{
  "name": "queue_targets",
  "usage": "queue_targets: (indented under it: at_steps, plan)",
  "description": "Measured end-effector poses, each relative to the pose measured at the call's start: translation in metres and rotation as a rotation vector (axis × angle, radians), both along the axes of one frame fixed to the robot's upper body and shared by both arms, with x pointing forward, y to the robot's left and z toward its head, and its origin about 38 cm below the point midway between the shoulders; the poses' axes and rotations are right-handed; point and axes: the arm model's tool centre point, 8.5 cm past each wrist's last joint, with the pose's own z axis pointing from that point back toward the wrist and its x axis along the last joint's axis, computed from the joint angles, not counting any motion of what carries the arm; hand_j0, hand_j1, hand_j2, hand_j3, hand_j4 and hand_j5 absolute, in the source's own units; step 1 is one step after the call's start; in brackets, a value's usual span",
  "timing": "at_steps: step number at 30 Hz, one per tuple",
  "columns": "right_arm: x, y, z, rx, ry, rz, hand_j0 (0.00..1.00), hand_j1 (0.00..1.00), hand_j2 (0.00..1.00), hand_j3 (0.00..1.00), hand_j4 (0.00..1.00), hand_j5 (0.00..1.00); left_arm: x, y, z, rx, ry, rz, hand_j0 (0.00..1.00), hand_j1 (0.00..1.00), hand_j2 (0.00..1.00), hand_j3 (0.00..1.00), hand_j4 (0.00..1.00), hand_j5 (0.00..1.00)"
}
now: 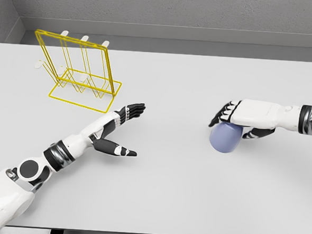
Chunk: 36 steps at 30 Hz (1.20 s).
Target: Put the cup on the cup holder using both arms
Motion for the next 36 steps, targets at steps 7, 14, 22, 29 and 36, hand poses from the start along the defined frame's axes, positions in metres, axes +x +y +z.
queue_targets:
  at_steps: [7,14,22,29,36]
  plan:
    - [0.0,0.0,0.001,0.001,0.002,-0.002,0.7,0.7,0.7,0.7,0.7,0.7,0.002,0.0,-0.001,-0.002,0.003,0.008,1.0,1.0,1.0,1.0,1.0,1.0]
    - [0.002,-0.001,0.006,-0.001,-0.013,-0.002,0.7,0.7,0.7,0.7,0.7,0.7,0.003,0.001,-0.003,-0.001,0.009,0.015,1.0,1.0,1.0,1.0,1.0,1.0]
    - [0.006,-0.001,0.014,0.006,-0.033,-0.003,0.7,0.7,0.7,0.7,0.7,0.7,0.003,0.002,-0.003,0.0,0.01,0.016,1.0,1.0,1.0,1.0,1.0,1.0]
    - [0.009,0.002,0.022,0.012,-0.054,0.003,0.7,0.7,0.7,0.7,0.7,0.7,0.002,0.002,-0.004,-0.001,0.01,0.015,1.0,1.0,1.0,1.0,1.0,1.0]
    - [0.013,0.015,0.026,0.034,-0.068,0.025,0.7,0.7,0.7,0.7,0.7,0.7,0.002,0.002,-0.003,-0.001,0.009,0.015,1.0,1.0,1.0,1.0,1.0,1.0]
